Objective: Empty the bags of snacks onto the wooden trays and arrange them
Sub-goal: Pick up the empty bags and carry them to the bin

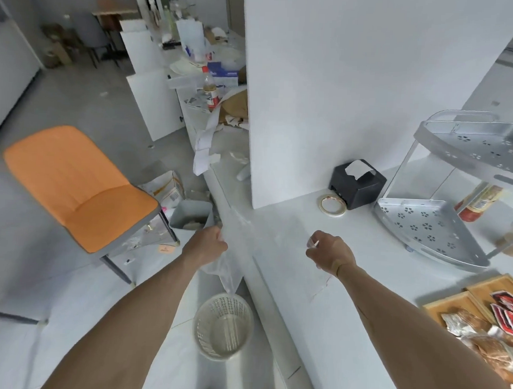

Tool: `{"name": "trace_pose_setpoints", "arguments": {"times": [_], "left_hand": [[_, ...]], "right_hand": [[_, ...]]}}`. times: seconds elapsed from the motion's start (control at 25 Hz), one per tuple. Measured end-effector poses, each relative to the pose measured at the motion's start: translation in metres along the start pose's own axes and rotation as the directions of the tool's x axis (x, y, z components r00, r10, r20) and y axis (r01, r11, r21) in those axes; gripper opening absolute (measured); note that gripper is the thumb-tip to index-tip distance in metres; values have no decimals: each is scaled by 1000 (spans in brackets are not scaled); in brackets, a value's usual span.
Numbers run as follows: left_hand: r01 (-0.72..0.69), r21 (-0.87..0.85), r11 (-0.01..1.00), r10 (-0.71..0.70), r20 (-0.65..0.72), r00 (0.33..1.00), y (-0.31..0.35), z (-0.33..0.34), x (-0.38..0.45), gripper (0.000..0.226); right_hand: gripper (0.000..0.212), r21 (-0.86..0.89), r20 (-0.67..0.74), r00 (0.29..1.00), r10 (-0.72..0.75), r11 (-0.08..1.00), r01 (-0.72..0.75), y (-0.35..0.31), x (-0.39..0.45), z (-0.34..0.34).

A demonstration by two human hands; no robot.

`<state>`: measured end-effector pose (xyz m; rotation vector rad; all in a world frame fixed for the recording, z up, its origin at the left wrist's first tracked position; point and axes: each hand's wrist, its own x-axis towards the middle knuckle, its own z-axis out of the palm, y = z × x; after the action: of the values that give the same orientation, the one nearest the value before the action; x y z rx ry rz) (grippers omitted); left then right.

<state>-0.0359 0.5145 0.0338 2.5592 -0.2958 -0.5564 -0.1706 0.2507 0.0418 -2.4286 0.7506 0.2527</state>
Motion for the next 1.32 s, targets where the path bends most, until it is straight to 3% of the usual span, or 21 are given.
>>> {"name": "trace_pose_setpoints", "arguments": {"times": [0.28, 0.48, 0.64, 0.88, 1.16, 1.32], "left_hand": [[104, -147, 984, -118, -95, 988, -75, -37, -29, 11], [179, -236, 955, -197, -54, 979, -130, -51, -39, 16], [227, -325, 918, -252, -35, 967, -169, -46, -40, 8], [347, -449, 823, -367, 46, 929, -215, -15, -34, 7], [476, -459, 750, -455, 164, 875, -252, 53, -18, 6], [513, -390, 765, -466, 216, 858, -266, 101, 2, 12]], "right_hand": [[16, -22, 53, 995, -90, 996, 91, -80, -5, 44], [20, -52, 104, 988, -117, 991, 123, -123, -14, 86], [22, -106, 142, 982, -125, 984, 140, -142, -17, 122], [11, -107, 209, 976, -68, 990, 92, -150, -16, 172], [13, -150, 263, 964, 42, 989, -2, -124, 4, 245], [21, -106, 236, 954, 186, 981, -165, -95, 29, 292]]}}
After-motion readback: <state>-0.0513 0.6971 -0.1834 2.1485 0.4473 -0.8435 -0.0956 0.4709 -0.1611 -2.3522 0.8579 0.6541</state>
